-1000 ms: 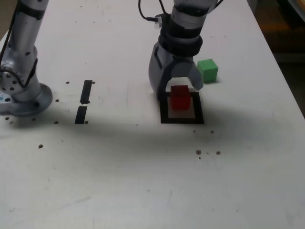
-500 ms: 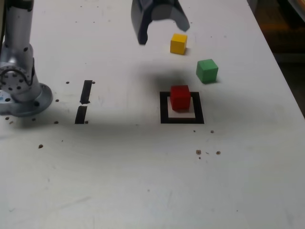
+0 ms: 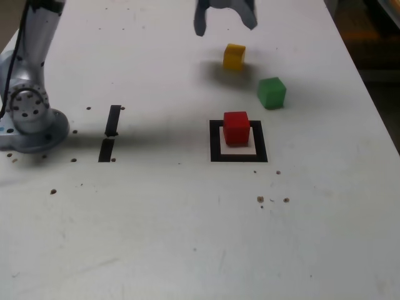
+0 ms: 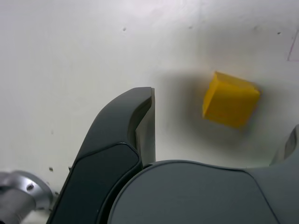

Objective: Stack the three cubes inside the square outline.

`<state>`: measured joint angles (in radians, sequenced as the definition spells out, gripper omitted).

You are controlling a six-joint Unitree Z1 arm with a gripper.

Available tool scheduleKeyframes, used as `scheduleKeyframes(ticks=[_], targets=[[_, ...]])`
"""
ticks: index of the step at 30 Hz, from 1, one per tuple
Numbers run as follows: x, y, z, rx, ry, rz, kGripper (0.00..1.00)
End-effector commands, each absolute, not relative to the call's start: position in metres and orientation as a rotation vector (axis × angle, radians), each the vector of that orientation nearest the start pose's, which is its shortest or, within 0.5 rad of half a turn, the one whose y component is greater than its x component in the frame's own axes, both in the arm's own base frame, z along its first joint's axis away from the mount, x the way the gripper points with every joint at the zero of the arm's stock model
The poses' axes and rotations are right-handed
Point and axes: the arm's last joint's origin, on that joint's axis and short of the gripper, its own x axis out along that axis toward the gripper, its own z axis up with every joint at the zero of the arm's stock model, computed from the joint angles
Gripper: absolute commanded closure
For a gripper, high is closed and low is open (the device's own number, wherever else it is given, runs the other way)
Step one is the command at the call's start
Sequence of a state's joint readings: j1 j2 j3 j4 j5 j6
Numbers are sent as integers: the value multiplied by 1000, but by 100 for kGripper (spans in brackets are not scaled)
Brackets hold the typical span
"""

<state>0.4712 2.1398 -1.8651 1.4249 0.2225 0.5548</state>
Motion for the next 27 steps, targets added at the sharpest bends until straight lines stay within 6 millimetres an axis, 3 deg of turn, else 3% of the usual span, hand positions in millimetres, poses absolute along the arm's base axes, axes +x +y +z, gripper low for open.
scheduleKeyframes(ticks=[1,15,20,27], targets=[[354,192,269,213,1799,-25,3],[371,197,218,206,1816,-72,6],[375,199,209,200,1820,-75,20],[378,200,212,187,1790,-60,50]])
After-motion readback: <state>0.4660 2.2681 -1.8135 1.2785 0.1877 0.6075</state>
